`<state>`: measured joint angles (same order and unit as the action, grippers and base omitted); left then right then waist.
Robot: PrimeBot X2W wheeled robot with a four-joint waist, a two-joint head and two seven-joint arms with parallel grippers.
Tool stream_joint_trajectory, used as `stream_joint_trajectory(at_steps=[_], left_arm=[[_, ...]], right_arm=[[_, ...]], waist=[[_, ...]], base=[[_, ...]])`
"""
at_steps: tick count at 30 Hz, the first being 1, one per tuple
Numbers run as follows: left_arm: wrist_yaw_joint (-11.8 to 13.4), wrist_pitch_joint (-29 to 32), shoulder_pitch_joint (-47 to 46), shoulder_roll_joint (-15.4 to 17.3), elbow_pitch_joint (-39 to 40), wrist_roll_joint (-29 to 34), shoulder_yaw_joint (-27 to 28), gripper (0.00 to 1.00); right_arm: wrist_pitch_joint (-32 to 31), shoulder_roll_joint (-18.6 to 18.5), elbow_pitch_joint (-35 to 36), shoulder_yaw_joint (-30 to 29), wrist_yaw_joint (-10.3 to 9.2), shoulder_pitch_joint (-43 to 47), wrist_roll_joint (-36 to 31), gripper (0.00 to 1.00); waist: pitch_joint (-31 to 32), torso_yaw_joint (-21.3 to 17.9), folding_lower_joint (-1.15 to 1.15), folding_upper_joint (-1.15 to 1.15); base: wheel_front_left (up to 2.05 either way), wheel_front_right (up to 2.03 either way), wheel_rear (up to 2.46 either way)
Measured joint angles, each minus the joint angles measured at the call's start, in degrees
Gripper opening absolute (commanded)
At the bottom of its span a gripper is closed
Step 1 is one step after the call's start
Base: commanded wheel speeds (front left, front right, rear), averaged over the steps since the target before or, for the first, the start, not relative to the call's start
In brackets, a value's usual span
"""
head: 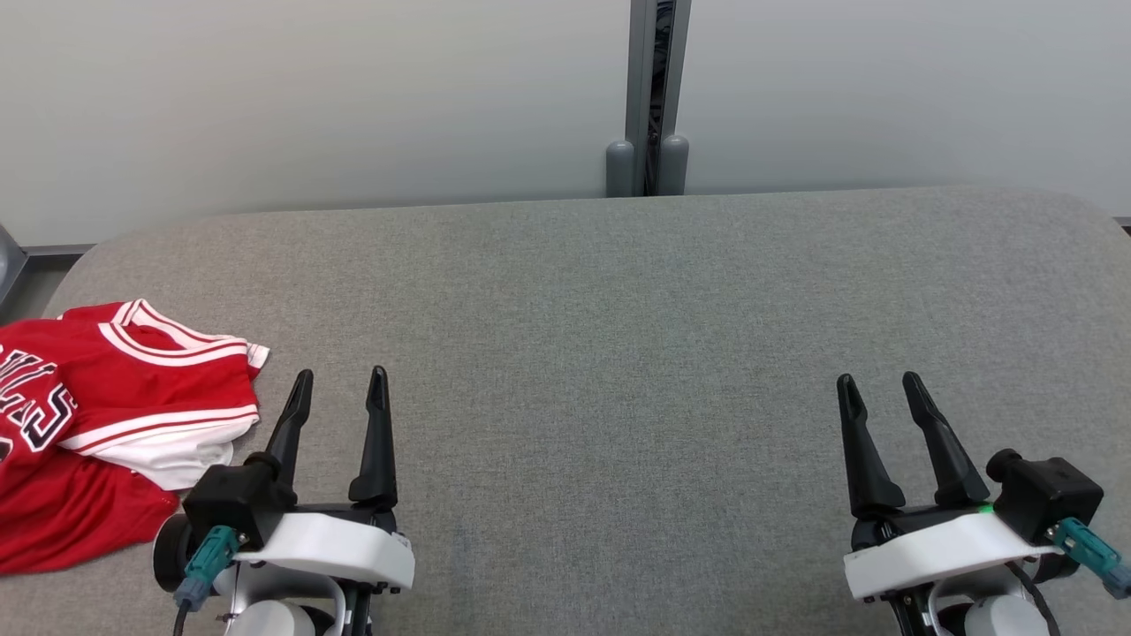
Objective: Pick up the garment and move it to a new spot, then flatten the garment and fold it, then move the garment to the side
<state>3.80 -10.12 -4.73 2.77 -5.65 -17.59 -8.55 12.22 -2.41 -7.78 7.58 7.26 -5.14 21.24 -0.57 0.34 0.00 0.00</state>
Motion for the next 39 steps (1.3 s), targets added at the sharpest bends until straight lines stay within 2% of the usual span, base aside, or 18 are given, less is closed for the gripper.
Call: stream_joint_trajectory(at_steps=[20, 39], left_arm=[[1.1, -3.1, 1.3, 0.0, 1.9, 8.5, -1.9, 1.0], [2.3, -5.0, 2.9, 0.0, 0.0, 12.4, -3.4, 1.0]], right_arm=[[1.6, -0.1, 1.5, 0.5, 0.07, 1.0, -9.5, 1.0], [2.6, -0.2, 2.0, 1.0, 0.1, 2.4, -15.2, 1.0]], waist=[[-0.2, 0.1, 0.0, 0.0], [0.7, -0.1, 0.0, 0.0]], base=[[0.0, 0.0, 0.0], [0.0, 0.0, 0.0]])
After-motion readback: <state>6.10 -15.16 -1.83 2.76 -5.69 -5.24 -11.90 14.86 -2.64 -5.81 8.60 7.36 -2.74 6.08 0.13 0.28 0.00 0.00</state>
